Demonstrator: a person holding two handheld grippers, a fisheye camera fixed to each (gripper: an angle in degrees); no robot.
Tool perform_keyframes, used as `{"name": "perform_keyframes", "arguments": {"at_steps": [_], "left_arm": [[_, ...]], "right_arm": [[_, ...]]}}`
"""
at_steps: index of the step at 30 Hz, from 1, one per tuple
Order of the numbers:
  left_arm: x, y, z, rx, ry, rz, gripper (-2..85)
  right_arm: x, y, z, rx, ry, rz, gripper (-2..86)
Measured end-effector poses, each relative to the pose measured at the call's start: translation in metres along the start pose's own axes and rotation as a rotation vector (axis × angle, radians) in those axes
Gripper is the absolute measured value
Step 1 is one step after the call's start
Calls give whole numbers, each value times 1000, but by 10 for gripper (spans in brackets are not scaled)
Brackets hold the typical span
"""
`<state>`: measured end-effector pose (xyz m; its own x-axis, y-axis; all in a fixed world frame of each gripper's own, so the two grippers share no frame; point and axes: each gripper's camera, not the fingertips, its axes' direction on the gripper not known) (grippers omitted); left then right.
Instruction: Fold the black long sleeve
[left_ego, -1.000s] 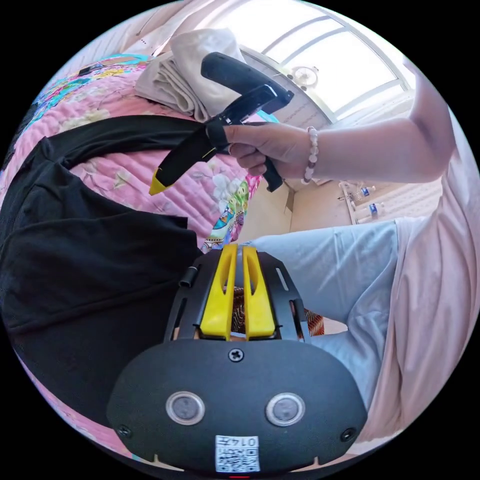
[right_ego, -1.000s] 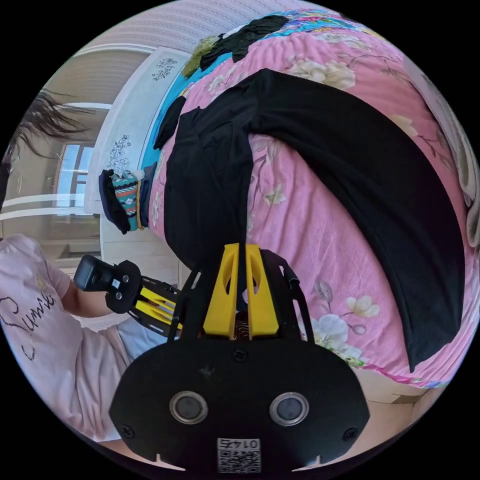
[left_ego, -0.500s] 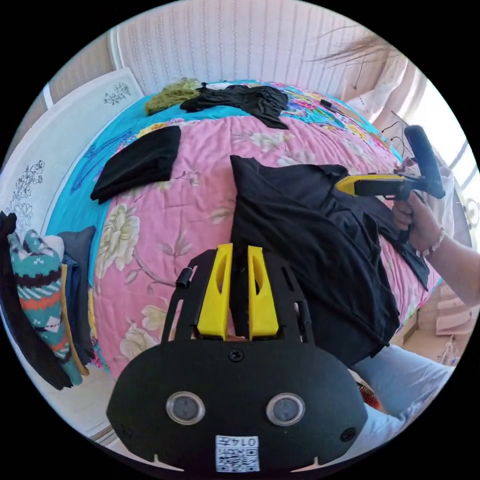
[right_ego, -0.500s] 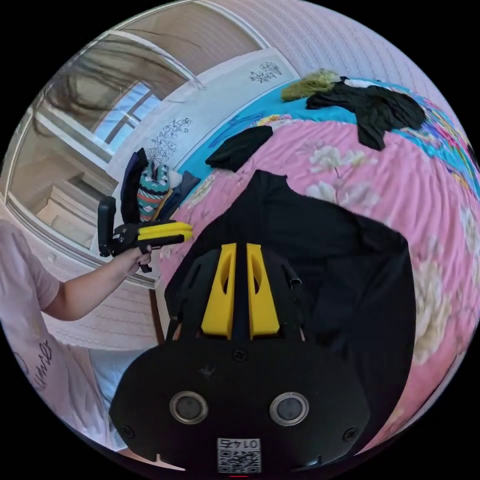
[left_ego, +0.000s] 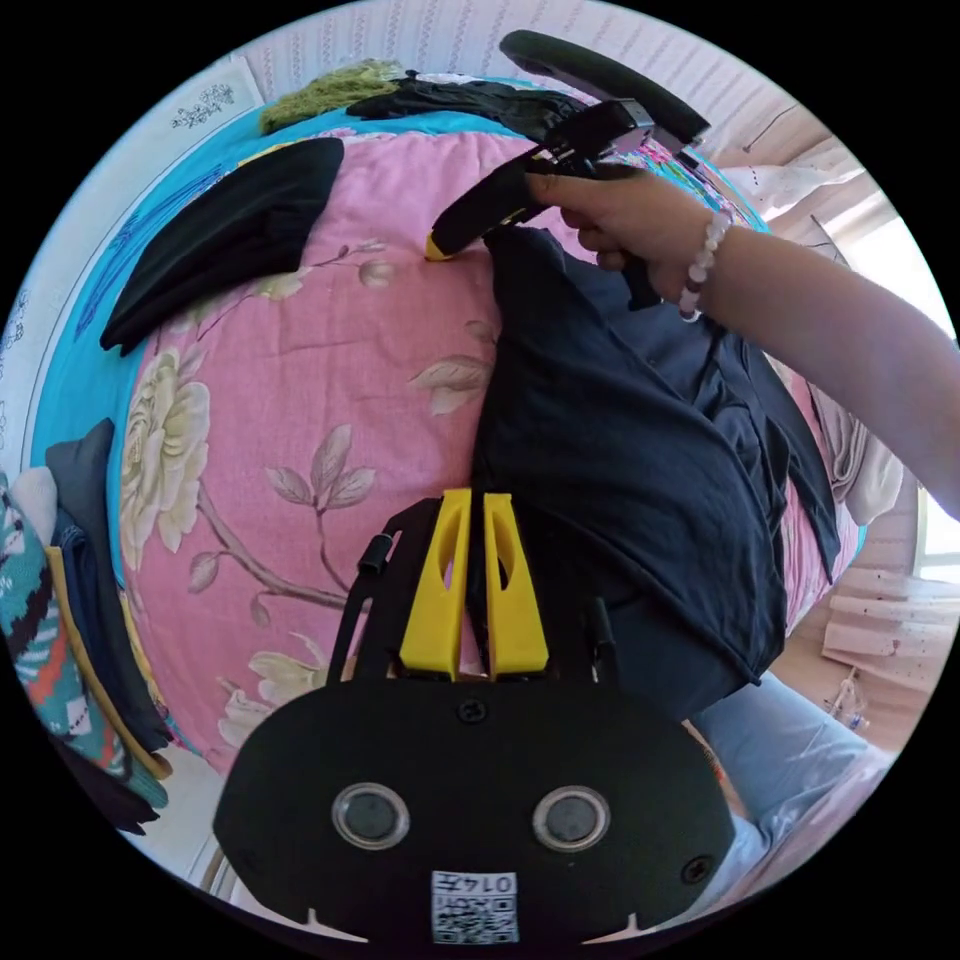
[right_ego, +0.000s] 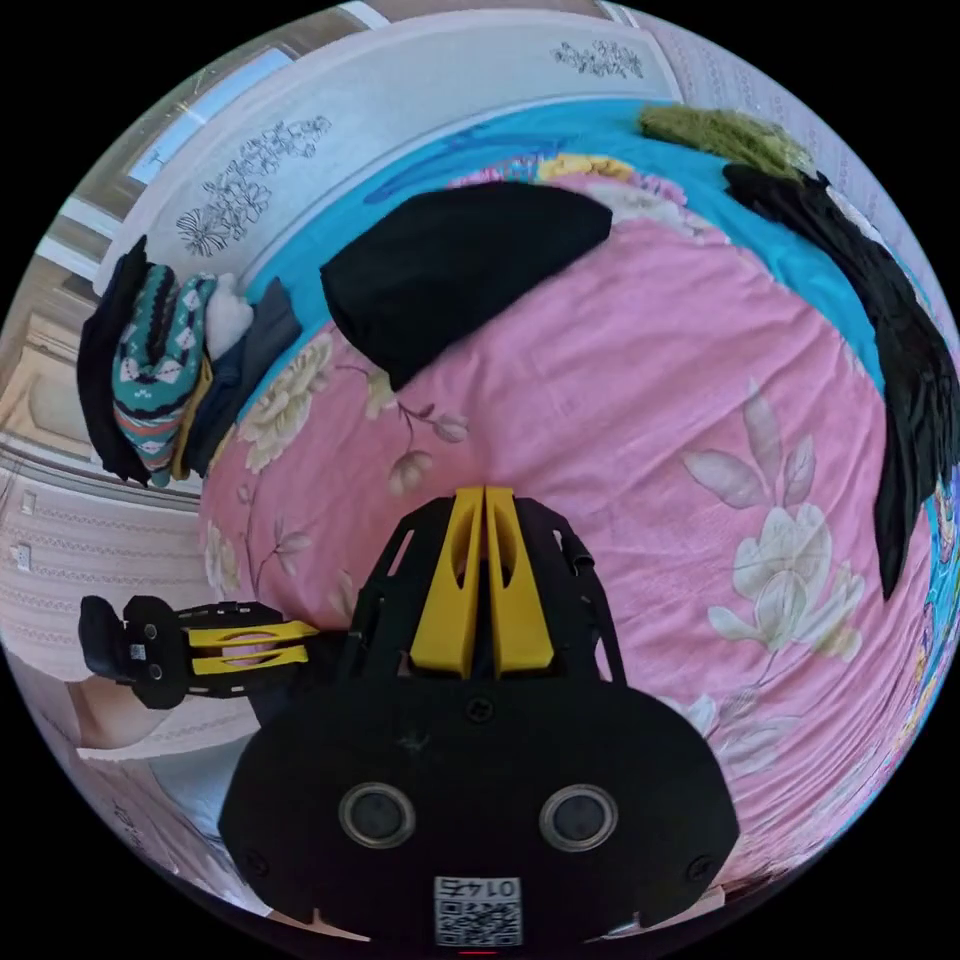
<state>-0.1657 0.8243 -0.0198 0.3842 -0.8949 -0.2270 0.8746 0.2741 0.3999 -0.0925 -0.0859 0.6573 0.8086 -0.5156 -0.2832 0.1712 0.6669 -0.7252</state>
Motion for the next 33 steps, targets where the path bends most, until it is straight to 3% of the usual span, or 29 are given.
{"name": "perform_keyframes", "arguments": {"at_steps": [1, 4, 9, 16, 23, 27, 33], "left_arm": [[0, -3, 3, -11, 3, 7, 3], [-2, -17, 19, -45, 15, 10, 22], [-1, -24, 19, -50, -111, -8, 74], [23, -29, 8, -9, -209, 62, 68], [185, -84, 83, -59, 18, 452, 68], [300, -100, 129, -69, 146, 645, 73], [415, -107, 191, -40, 41, 840, 76]], "right_arm": [[2, 4, 17, -75, 6, 18, -2], [2, 27, 4, -12, -5, 29, -2], [3, 118, -59, 207, -8, 62, 0], [9, 358, -114, 224, 119, 310, 12], [-13, 610, -157, 234, 180, 779, 35], [-16, 707, -173, 220, 266, 957, 56], [-22, 834, -187, 321, 346, 1183, 65]]}}
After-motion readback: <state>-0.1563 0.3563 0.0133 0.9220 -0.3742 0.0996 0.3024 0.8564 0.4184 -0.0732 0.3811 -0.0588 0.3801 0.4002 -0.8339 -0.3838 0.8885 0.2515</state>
